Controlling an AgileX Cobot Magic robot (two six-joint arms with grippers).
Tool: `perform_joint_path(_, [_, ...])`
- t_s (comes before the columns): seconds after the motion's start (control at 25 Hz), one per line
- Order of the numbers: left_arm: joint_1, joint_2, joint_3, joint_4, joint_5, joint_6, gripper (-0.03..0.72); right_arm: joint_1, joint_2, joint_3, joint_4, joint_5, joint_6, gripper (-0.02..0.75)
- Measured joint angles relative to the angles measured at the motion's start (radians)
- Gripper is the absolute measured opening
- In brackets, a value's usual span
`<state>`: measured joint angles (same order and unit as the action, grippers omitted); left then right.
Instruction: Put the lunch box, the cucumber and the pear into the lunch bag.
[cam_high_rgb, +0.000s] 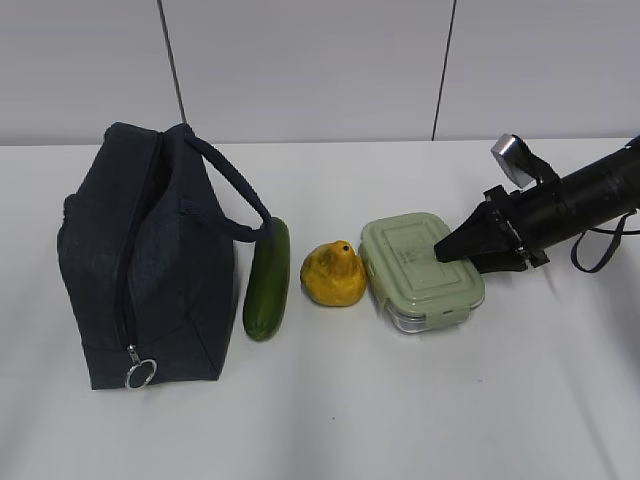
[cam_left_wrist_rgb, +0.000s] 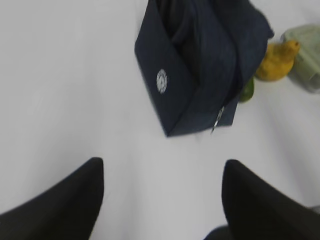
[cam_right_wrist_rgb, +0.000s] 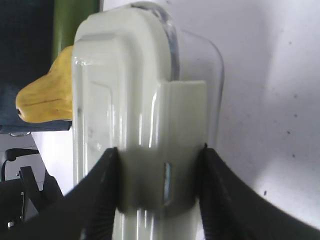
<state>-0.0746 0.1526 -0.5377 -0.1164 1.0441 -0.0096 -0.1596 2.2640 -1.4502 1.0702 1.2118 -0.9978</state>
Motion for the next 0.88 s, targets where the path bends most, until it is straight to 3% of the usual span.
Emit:
perform_joint_path(0.2, [0.0,0.149,-0.004,-0.11,-0.292,0.0,0.393,0.0,0.0,0.0,0.002,-0.002,0.012,0.336])
perform_joint_path(0.36, [0.0,0.334,-0.015,-0.148,-0.41,0.0,0.385,0.0,0.0,0.0,0.002,-0.004,0.015,0.336])
perform_joint_path(0.68, [0.0,0.763,-0.215,-0.205,-0.463,0.051,0.383,0.0,0.0,0.0,0.002,-0.004,0.017,0.336])
perform_joint_path(0.88, [0.0,1.034,-0.389,-0.284,-0.383,0.087,0.378,0.0,0.0,0.0,0.002,-0.006,0.017,0.336])
